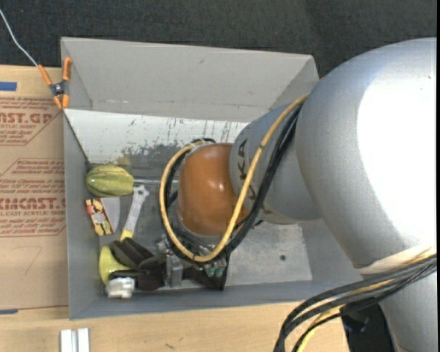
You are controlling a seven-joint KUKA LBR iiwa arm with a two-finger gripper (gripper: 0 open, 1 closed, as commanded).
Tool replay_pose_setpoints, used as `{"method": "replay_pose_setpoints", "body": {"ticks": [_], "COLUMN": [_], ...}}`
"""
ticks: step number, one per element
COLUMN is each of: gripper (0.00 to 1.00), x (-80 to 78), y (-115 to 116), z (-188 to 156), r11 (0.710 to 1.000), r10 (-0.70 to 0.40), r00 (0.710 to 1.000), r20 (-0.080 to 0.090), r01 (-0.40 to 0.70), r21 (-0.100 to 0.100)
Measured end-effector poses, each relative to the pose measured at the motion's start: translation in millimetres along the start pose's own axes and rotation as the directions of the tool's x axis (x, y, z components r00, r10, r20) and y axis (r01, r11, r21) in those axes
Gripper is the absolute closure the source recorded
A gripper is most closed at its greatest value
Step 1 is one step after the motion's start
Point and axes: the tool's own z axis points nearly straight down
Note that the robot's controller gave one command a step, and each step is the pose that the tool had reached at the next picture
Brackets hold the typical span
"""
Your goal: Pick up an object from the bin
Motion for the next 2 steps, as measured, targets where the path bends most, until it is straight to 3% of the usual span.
{"method": "replay_pose_setpoints", "body": {"ticks": [2], "gripper": [1.0], "x": [-0.2], "y": [0.0], "z": [-2.0], "r11": [1.0], "r10": [0.016], "r00": [1.0], "r20": [-0.002], "r01": [-0.016], "r21": [0.0]}}
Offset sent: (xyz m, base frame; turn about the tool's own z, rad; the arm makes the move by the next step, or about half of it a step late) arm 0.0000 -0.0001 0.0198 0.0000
